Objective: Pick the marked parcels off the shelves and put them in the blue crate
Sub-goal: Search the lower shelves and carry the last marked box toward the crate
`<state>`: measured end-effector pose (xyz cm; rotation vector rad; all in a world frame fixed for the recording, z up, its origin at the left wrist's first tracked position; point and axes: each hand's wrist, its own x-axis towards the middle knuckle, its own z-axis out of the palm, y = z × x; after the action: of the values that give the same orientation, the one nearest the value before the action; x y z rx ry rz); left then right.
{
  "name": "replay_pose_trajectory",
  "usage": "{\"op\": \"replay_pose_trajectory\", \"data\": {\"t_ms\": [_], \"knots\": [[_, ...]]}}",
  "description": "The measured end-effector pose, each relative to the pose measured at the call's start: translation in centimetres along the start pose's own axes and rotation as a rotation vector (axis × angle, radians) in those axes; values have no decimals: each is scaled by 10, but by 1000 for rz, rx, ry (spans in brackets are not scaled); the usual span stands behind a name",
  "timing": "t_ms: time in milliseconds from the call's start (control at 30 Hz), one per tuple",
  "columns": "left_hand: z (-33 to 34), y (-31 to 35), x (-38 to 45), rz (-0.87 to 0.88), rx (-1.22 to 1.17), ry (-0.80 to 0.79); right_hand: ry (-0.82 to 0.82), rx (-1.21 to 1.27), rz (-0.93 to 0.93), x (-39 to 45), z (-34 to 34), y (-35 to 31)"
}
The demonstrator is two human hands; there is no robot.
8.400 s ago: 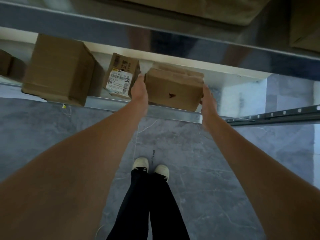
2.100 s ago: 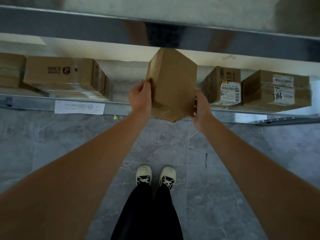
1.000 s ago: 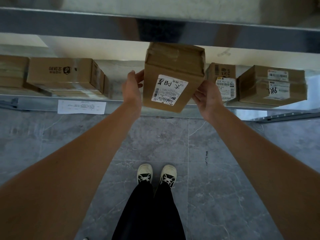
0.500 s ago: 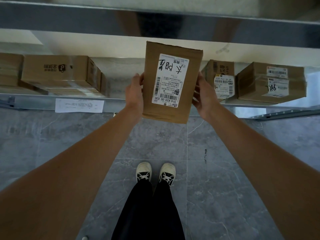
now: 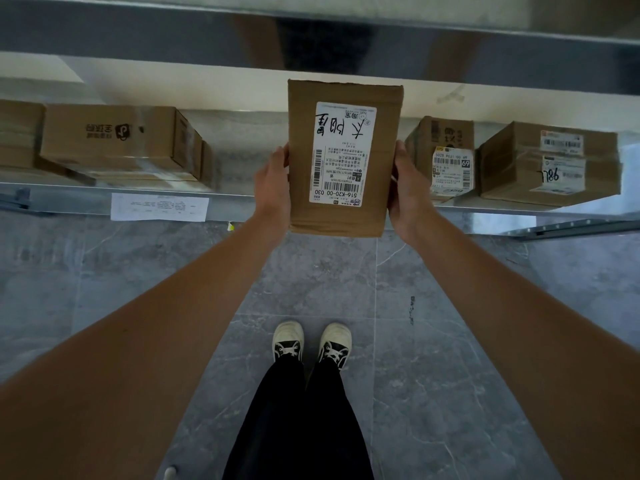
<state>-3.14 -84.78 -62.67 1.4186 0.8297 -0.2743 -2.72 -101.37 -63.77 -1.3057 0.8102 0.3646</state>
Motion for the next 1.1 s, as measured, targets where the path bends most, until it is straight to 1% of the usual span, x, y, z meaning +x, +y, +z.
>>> {"op": "replay_pose_trajectory", "data": {"t_ms": [133, 233, 400, 533, 633, 767, 867, 967, 1033, 1067, 1100], "knots": [[0, -5, 9, 8, -5, 28, -9, -22, 0, 6, 1, -1], [1, -7, 19, 12, 23, 17, 6, -47, 61, 14, 3, -2], [7, -8, 37, -31, 106, -80, -1, -92, 177, 31, 10, -3], [17, -4, 40, -71, 136, -105, -1, -68, 205, 39, 14, -8], [27, -1, 39, -41, 132, -126, 7, -31, 205, 45, 14, -11], [28, -1, 43, -26, 134, -197, 8, -55, 198, 53, 10, -7], [27, -4, 46, -79, 140, -245, -17, -55, 210, 57, 6, -3], [25, -10, 47, -82, 153, -310, -32, -32, 227, 54, 6, 1], [22, -13, 51, -34, 191, -399, 4, -61, 219, 52, 9, 1], [19, -10, 47, -9, 242, -428, 59, -106, 188, 50, 11, 0], [18, -14, 50, 23, 266, -432, 151, -178, 127, 48, 13, 0]]}}
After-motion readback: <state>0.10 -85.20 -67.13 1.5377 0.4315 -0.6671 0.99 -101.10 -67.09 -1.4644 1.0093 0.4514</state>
